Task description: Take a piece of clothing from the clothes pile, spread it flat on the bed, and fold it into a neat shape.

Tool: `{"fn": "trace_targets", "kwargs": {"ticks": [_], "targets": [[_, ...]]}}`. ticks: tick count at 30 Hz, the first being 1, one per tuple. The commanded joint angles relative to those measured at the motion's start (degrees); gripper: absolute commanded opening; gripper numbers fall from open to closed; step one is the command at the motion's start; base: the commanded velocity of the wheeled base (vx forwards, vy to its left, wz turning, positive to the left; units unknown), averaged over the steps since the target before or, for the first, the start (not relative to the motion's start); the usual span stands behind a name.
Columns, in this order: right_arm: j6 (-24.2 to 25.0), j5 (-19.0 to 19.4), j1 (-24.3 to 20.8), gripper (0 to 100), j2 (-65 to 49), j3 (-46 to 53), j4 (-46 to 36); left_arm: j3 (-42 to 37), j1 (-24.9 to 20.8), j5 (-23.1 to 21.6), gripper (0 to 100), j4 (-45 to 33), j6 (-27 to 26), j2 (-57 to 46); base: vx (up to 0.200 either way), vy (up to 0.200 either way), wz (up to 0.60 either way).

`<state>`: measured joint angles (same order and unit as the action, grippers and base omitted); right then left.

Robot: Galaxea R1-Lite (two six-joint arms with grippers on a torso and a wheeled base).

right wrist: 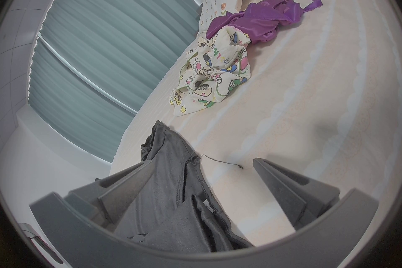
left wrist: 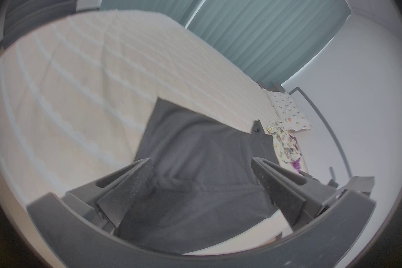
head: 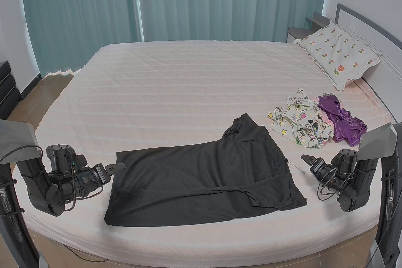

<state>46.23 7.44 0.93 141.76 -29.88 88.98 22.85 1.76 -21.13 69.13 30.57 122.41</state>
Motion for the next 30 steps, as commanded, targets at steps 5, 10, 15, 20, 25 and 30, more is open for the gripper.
{"fn": "trace_targets", "kwargs": {"ticks": [5,10,15,20,25,30], "targets": [[0.0,0.1,-0.2,100,-0.1,0.6,0.6,2.1,1.1,-9.8,100,-3.0,11.5,-0.4,0.0,0.0,0.0],[0.1,0.1,-0.7,100,-0.1,0.9,0.6,0.9,2.1,-13.3,100,-1.5,7.7,3.2,0.0,0.0,0.0],[0.1,0.0,-1.4,100,-0.1,1.2,0.6,-3.4,2.0,-14.3,100,1.9,-2.8,8.5,0.0,0.0,0.0],[0.1,0.0,-1.5,100,-0.1,1.2,0.6,-7.1,1.9,-13.6,100,10.8,-7.5,13.9,0.0,0.0,0.0],[0.1,0.0,-1.8,100,-0.2,1.8,0.7,-9.9,0.3,-7.9,100,20.9,-14.1,22.4,0.0,0.0,0.0],[0.2,0.0,-1.9,100,-0.2,1.8,0.7,-10.6,-0.3,-6.8,100,20.9,-15.6,23.6,0.0,0.0,0.0]]}}
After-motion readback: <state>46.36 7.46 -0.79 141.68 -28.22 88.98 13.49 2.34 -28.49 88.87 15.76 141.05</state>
